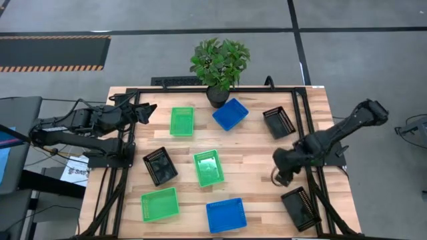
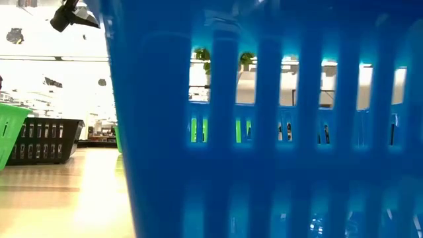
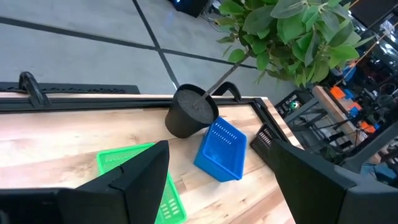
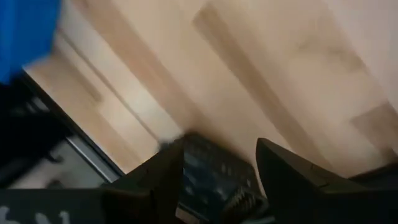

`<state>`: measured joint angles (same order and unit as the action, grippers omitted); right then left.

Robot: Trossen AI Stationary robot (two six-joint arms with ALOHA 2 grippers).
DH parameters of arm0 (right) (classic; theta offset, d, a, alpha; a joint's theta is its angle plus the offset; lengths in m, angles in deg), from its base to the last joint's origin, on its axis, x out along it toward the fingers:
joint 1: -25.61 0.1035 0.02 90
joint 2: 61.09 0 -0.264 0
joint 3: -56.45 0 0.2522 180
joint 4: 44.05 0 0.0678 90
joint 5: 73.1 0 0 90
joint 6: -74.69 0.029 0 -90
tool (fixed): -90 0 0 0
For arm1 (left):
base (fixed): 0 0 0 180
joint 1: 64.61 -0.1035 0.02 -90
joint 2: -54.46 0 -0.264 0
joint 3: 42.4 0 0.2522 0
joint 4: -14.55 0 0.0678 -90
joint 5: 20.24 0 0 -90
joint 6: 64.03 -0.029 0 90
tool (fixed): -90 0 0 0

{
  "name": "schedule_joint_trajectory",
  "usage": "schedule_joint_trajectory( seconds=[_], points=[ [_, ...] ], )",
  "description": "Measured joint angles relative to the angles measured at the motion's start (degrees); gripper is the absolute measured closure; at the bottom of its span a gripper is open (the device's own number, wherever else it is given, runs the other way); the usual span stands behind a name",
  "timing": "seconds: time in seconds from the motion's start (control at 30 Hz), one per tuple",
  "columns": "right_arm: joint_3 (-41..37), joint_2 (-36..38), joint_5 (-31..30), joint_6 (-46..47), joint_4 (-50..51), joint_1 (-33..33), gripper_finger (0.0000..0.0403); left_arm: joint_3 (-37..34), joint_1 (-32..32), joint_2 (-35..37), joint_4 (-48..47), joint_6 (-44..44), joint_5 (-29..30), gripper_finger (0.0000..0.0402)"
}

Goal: Stack baskets by color
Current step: Stack the bottom right black basket on the top right black basket

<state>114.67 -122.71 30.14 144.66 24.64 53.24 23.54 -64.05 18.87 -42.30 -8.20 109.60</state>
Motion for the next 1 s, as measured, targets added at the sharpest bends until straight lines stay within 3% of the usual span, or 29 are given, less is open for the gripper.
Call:
schedule_joint_trajectory(
  seconds=[0.17,0.37,0.87,1.0],
  points=[
    [0.0,-3.4,1.8,-3.5,0.2,7.5,0.0182,0.0,0.0,0.0,-0.6,-2.2,0.0,0.0135],
    [0.0,-8.1,4.9,-9.2,-0.5,11.8,0.0166,0.0,0.0,0.0,-1.0,-2.2,0.1,0.0135],
    [0.0,-20.7,4.7,-17.8,-2.7,12.5,0.0155,0.0,0.0,0.0,-1.3,-2.1,0.5,0.0135],
    [0.0,-23.4,6.2,-19.0,-4.7,12.5,0.0198,0.0,0.0,0.0,-1.3,-2.2,0.7,0.0135]
  ],
)
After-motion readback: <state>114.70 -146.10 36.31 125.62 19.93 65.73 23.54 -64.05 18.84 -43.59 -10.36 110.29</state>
